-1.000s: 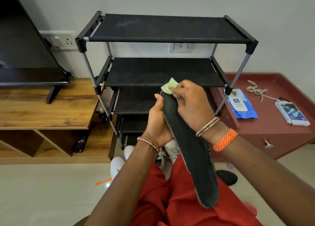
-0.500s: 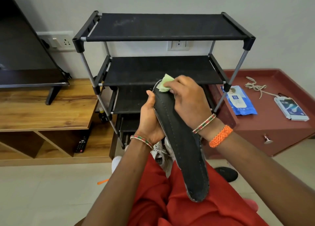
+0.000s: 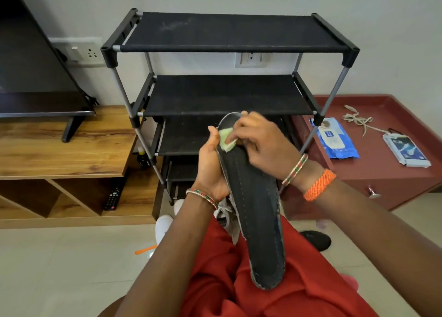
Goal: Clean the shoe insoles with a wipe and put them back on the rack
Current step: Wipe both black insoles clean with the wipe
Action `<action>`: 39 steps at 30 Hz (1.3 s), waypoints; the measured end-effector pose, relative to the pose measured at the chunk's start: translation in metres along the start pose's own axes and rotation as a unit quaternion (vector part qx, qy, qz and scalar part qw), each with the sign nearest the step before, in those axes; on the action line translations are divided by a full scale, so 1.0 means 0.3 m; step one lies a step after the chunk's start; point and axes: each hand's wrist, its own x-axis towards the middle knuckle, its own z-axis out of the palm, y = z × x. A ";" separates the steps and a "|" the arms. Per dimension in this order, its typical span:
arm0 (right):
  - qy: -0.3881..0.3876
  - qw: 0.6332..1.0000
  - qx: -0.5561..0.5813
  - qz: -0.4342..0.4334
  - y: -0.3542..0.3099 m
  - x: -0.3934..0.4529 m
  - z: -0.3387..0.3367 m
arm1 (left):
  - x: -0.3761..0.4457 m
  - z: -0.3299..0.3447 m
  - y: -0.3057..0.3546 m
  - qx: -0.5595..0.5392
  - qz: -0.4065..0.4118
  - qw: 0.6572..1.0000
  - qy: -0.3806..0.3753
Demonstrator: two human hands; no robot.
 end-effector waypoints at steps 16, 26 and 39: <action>0.140 0.976 -0.156 0.057 -0.018 0.021 0.035 | 0.002 0.041 -0.009 0.024 0.041 0.998 0.031; 0.013 0.997 -0.061 -0.036 -0.081 -0.039 0.094 | 0.020 -0.018 0.032 -0.014 0.056 0.998 0.014; -0.086 0.990 0.036 0.107 -0.141 0.007 0.091 | 0.029 -0.043 0.051 -0.054 0.080 0.995 -0.033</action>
